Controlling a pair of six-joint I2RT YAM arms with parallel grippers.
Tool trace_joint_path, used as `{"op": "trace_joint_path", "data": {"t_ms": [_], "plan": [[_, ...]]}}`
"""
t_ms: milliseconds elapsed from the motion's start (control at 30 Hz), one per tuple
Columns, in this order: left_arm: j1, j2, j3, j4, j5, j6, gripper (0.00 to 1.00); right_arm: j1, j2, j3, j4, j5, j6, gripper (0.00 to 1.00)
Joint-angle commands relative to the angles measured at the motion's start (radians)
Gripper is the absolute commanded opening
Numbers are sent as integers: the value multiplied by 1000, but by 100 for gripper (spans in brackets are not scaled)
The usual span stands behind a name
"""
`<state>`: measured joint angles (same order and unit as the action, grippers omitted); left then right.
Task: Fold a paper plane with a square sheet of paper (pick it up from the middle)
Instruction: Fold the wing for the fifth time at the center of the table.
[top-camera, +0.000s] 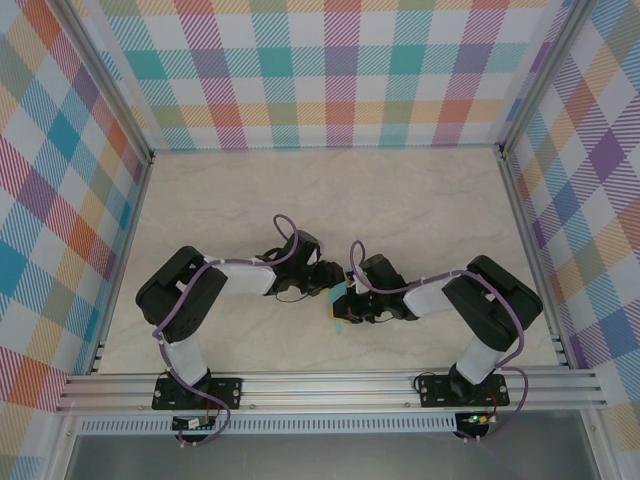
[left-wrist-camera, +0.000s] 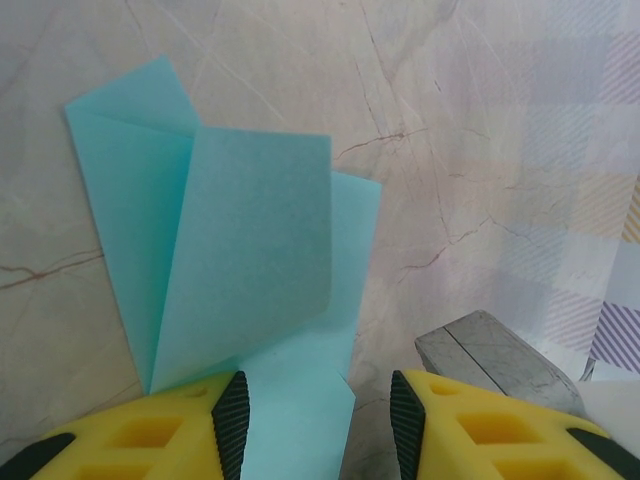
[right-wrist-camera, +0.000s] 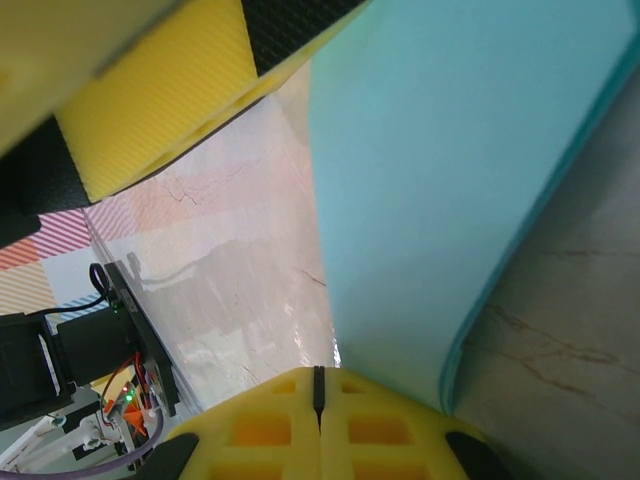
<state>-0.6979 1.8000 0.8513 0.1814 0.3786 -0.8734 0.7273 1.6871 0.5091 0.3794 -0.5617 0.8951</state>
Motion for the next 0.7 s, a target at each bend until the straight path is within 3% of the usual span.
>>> {"op": "trace_joint_path", "data": {"t_ms": [0, 433, 667], "plan": [[43, 63, 12, -39, -101, 61, 45, 23, 79, -73, -212, 41, -39, 0], [75, 59, 53, -45, -116, 60, 45, 20, 41, -87, -231, 54, -44, 0], [75, 48, 26, 7, -115, -2, 40, 15, 9, -75, -230, 86, -18, 0]]}}
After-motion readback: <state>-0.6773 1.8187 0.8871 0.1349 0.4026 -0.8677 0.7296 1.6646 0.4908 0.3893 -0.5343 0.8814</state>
